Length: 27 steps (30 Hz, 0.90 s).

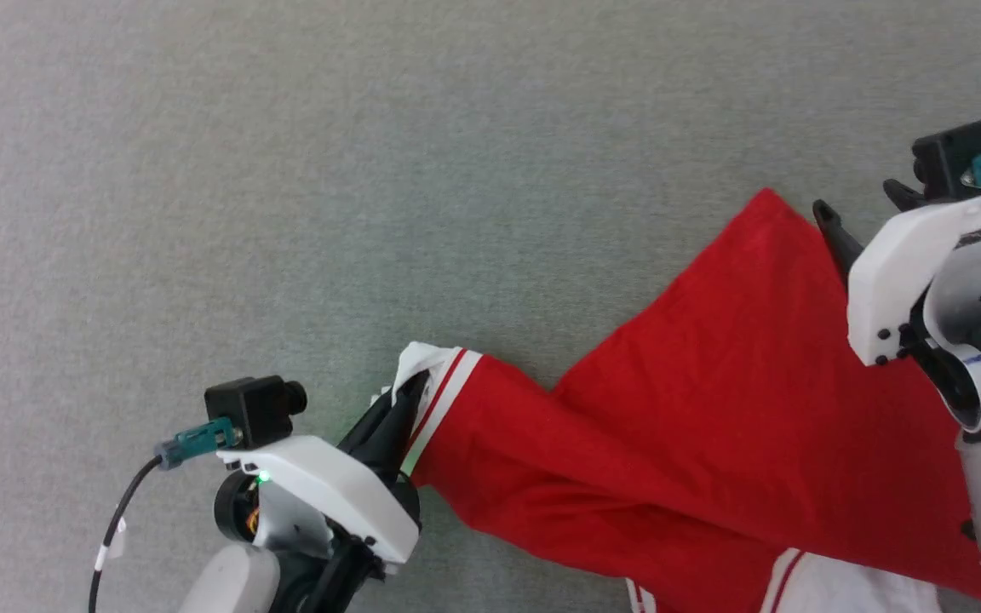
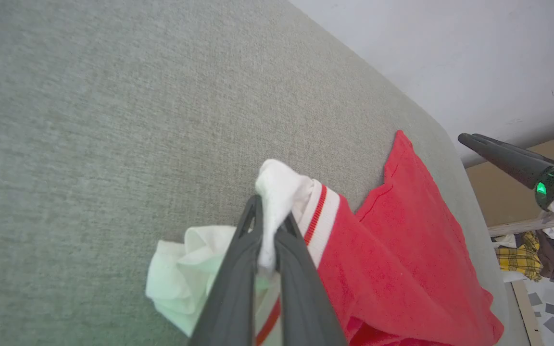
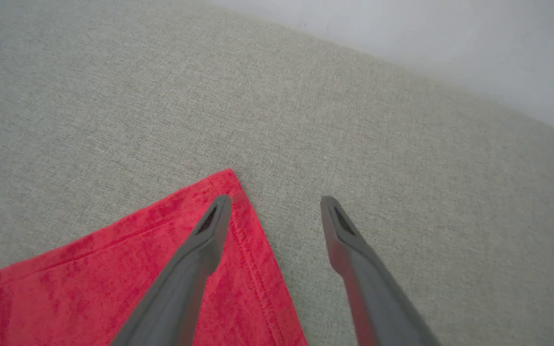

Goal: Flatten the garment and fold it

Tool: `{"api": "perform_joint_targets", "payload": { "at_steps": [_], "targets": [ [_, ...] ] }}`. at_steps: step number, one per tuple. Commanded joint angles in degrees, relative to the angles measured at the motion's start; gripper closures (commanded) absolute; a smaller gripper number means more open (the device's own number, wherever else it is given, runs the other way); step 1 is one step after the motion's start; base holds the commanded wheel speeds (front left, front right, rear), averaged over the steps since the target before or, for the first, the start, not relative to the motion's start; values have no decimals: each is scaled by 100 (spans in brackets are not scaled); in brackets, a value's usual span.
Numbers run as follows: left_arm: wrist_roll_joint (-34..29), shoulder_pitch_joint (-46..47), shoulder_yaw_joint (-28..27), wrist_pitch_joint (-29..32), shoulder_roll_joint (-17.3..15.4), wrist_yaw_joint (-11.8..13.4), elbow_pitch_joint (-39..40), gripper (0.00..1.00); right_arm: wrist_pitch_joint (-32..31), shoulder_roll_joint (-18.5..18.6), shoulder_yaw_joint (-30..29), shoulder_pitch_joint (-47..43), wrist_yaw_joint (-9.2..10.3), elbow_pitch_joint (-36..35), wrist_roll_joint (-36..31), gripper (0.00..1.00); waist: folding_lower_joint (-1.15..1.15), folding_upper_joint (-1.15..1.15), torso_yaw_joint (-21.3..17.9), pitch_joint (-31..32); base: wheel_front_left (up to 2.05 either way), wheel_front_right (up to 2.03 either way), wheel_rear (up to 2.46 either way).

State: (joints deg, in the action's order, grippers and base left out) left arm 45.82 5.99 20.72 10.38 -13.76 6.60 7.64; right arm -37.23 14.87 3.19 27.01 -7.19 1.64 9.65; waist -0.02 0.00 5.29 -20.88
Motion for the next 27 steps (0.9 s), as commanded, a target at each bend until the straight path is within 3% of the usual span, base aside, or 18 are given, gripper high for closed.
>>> {"api": "perform_joint_targets", "payload": {
  "at_steps": [1,8,9,10,12,16,27],
  "targets": [
    [-38,132,29,-22,50,-64,-74,100,-15,52,93,153,-30,144,31,0,2,0,380,-354,0,0,0],
    [-8,309,106,-73,149,-174,-277,100,-363,247,361,267,-30,674,241,0,2,0,567,-459,0,0,0],
    [-4,327,108,-78,153,-184,-296,100,-438,267,368,273,-30,720,271,19,2,0,577,-466,0,0,0],
    [-1,344,109,-82,156,-190,-313,100,-517,286,375,278,-30,763,282,55,2,0,583,-471,0,0,0],
    [1,365,107,-94,161,-192,-344,100,-639,306,398,287,-30,814,313,100,2,0,585,-464,0,0,0],
    [0,353,99,-106,146,-175,-385,100,-587,260,413,285,-30,770,387,100,2,0,506,-351,0,0,0],
    [-301,621,11,-101,-169,-97,-256,100,612,-126,33,176,-30,428,484,100,2,0,121,599,0,0,0]
  ]
}}
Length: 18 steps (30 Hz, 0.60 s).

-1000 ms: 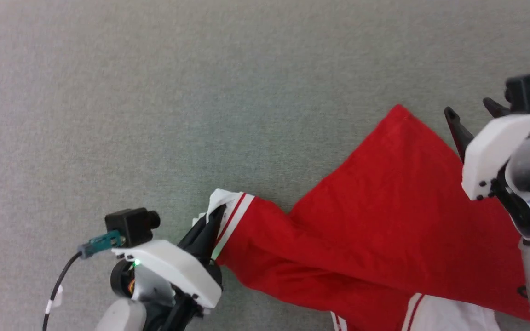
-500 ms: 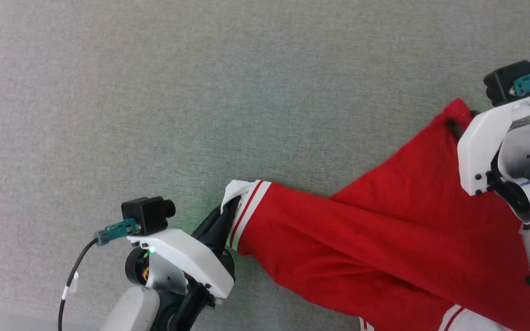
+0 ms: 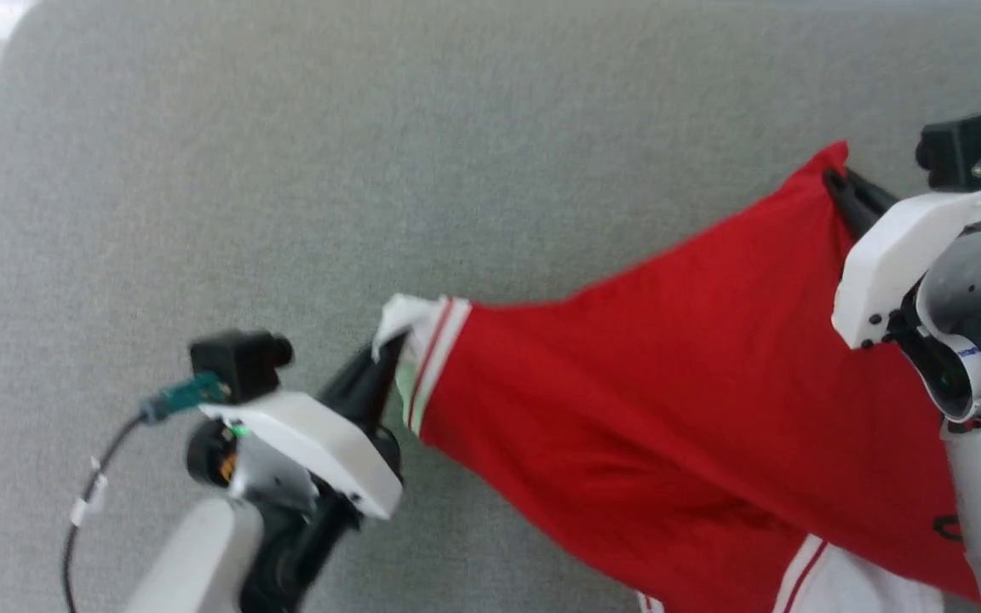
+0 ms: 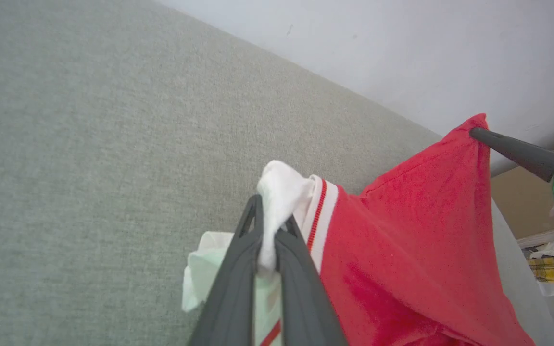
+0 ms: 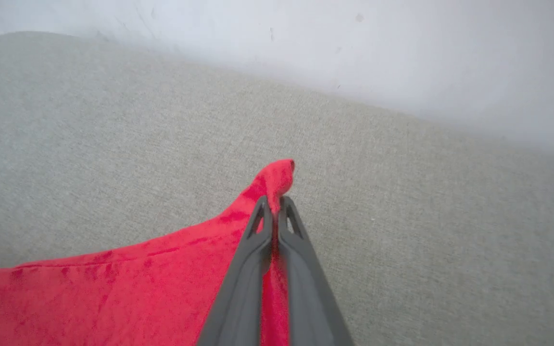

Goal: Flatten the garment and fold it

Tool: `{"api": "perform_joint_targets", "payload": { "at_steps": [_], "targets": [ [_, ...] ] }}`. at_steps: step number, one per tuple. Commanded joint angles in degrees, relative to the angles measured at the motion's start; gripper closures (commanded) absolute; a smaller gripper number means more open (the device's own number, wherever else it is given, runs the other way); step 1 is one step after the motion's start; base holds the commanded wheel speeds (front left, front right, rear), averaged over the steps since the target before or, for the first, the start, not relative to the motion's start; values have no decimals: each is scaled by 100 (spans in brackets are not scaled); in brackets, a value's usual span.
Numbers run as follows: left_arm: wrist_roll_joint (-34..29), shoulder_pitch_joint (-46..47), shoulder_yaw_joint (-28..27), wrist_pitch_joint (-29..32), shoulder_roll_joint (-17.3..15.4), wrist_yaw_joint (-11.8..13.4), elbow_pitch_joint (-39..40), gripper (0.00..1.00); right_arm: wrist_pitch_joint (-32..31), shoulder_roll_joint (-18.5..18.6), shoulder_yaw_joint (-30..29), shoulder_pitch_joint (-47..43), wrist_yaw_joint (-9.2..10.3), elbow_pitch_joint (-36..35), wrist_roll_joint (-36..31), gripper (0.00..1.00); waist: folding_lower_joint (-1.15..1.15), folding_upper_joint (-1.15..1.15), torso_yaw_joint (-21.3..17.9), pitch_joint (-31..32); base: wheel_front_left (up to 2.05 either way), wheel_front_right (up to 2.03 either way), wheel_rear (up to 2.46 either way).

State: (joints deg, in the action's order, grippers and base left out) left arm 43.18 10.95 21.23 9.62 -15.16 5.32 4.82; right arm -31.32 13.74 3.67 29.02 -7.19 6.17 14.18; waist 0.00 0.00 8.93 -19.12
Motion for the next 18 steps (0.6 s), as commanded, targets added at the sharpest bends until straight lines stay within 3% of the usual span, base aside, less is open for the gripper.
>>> {"api": "perform_joint_targets", "payload": {
  "at_steps": [1,10,18],
  "targets": [
    [-95,222,-62,3,-93,44,67,100,133,-45,-49,-13,-30,-68,28,100,0,0,-292,550,0,0,0],
    [-519,1763,-349,475,-674,66,147,100,827,-175,-133,635,-30,-229,-74,100,0,0,-731,1472,0,0,0],
    [-803,3510,-327,1185,-1037,-112,-528,100,720,-187,58,1724,-30,-42,-95,100,0,0,-1003,1597,0,0,0]
  ]
}}
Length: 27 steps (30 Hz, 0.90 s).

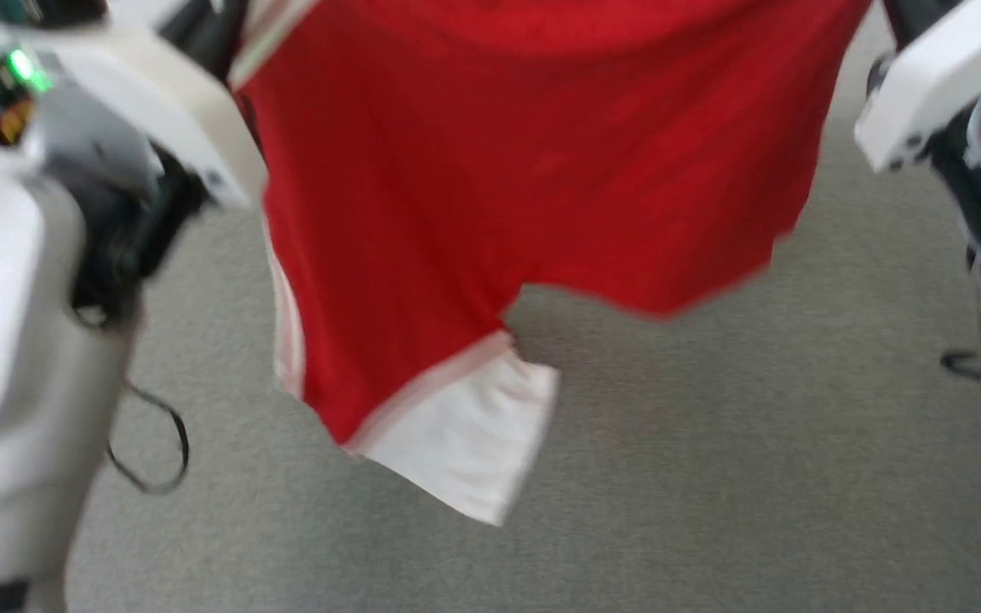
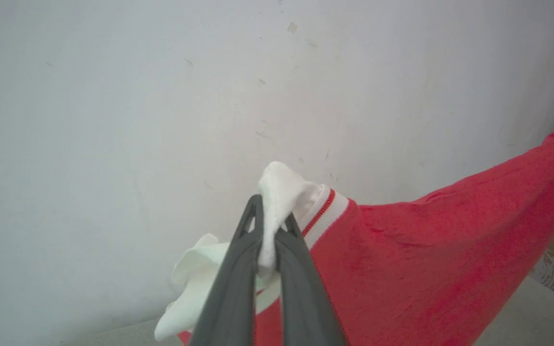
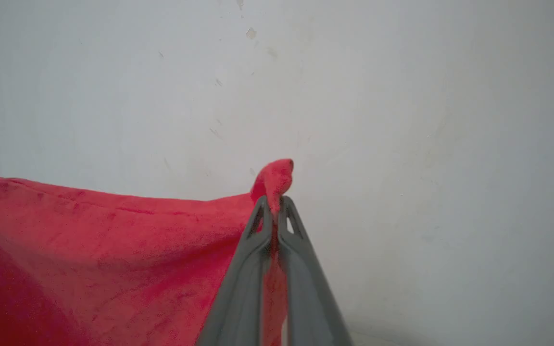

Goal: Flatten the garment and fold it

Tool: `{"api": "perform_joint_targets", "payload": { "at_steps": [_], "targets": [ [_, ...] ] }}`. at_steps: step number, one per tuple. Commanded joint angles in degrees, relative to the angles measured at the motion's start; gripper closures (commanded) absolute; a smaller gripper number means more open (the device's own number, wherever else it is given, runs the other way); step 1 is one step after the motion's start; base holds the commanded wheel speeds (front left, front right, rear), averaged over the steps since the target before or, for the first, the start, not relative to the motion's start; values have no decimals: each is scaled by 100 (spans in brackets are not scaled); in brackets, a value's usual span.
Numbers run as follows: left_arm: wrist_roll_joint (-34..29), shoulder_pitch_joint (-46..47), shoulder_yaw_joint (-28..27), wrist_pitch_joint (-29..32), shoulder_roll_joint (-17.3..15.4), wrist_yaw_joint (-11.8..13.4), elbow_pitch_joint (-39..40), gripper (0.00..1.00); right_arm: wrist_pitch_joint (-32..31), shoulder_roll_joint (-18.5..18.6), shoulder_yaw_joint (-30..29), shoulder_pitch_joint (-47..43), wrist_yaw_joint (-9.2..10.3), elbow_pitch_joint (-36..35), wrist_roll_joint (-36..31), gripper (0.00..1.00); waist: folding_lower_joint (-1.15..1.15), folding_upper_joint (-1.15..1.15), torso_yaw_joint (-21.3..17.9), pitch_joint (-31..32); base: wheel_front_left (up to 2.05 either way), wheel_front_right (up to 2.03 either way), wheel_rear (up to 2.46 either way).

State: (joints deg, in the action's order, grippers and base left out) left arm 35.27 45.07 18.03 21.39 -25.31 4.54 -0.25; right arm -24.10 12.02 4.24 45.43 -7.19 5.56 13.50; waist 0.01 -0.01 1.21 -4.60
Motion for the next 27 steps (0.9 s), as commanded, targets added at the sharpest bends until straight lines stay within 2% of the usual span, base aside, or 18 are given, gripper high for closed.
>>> {"api": "perform_joint_targets", "payload": {
  "at_steps": [1,8,15,20,27],
  "targets": [
    [-31,324,-20,96,-63,-51,-120,100,-34,-25,16,250,-30,44,-34,100,-1,1,-268,111,0,0,0],
    [-123,1601,-33,634,-259,-158,-657,100,-323,-206,37,1234,-30,355,-74,100,-1,1,-510,-256,0,0,0],
    [-110,2498,-102,831,-193,-107,-1186,100,-652,-398,1,1943,-30,909,-259,100,-1,1,-670,-1033,0,0,0],
    [-472,3442,-111,291,-182,-156,-1488,100,-423,-546,-62,2745,-30,1327,-659,100,-1,1,-747,-1917,0,0,0],
    [-978,4757,-96,-1062,-25,-308,-2128,100,563,-766,-397,3892,-30,2073,-1373,100,-1,1,-799,-2744,0,0,0]
  ]
}}
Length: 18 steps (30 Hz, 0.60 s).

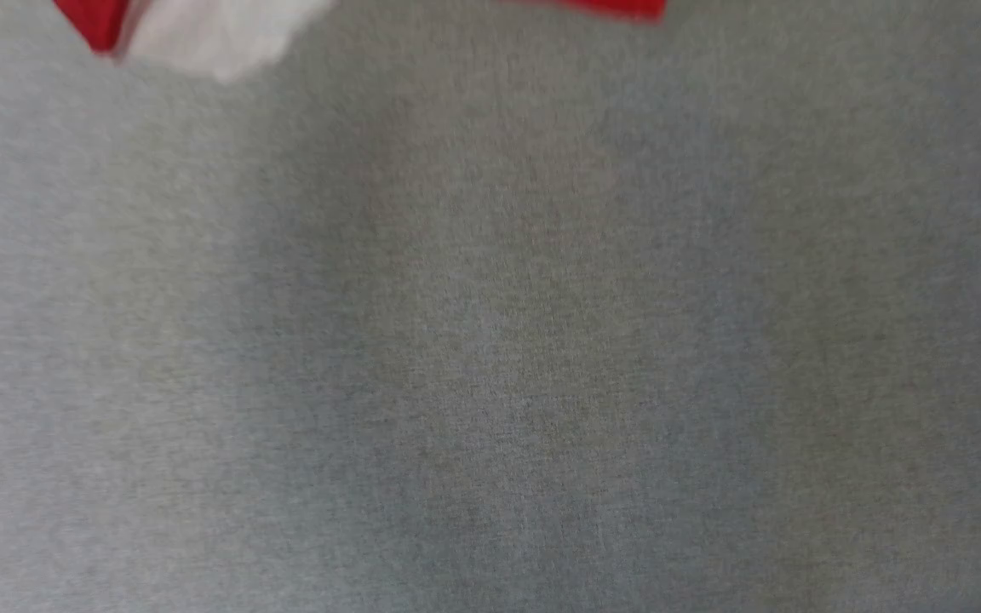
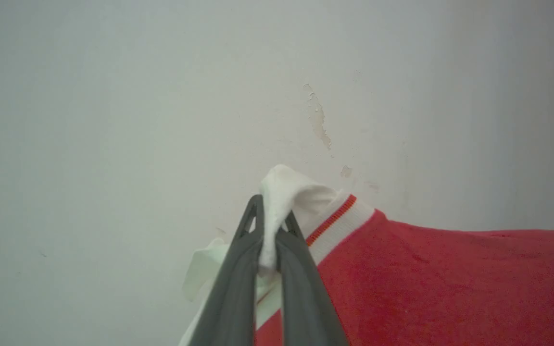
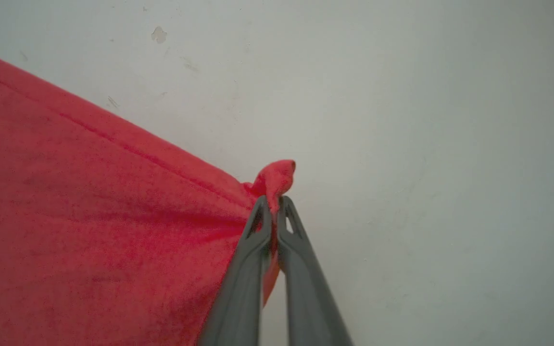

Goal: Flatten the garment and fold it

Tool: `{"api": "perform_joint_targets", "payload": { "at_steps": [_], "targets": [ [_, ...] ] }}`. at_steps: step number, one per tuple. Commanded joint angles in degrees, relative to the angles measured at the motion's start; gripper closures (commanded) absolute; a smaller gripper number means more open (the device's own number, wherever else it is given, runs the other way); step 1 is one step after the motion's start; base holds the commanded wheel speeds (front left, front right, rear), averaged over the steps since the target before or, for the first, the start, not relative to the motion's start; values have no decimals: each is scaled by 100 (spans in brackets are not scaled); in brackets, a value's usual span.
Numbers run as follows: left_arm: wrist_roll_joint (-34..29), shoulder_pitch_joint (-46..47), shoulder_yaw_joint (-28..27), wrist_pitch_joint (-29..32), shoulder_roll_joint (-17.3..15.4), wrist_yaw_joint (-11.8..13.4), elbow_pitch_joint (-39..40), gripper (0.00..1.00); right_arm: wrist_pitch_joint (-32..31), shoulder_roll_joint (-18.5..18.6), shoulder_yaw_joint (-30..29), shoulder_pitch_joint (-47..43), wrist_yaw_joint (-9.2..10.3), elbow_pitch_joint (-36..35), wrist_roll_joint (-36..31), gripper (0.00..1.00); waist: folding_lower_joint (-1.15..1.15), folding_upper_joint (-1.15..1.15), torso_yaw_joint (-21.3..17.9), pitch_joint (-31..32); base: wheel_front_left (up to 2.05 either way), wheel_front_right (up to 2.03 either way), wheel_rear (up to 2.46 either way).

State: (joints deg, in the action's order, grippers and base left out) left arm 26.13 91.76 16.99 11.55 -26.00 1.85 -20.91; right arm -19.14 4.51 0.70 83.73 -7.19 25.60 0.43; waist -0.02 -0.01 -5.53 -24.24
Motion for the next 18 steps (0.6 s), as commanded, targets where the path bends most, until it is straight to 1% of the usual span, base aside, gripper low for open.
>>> {"api": "perform_joint_targets", "payload": {
  "at_steps": [1,5,9,13,18],
  "targets": [
    [-119,231,29,-220,62,-66,-164,100,172,-36,-83,170,-30,160,-153,100,2,1,-123,-858,0,0,0],
    [-287,650,84,-767,121,-142,-523,100,519,-68,-165,539,-30,551,-523,100,2,1,-75,-1136,0,0,0],
    [-396,831,164,-1266,116,-302,-729,100,807,-36,-269,797,-30,861,-774,100,2,1,6,-1491,0,0,0],
    [-383,700,194,-1734,97,-455,-902,100,1079,31,-220,842,-30,1117,-940,100,2,1,106,-1756,0,0,0],
    [-233,123,283,-2134,116,-644,-1005,100,1438,50,-20,573,-30,1347,-862,100,2,1,237,-1707,0,0,0]
  ]
}}
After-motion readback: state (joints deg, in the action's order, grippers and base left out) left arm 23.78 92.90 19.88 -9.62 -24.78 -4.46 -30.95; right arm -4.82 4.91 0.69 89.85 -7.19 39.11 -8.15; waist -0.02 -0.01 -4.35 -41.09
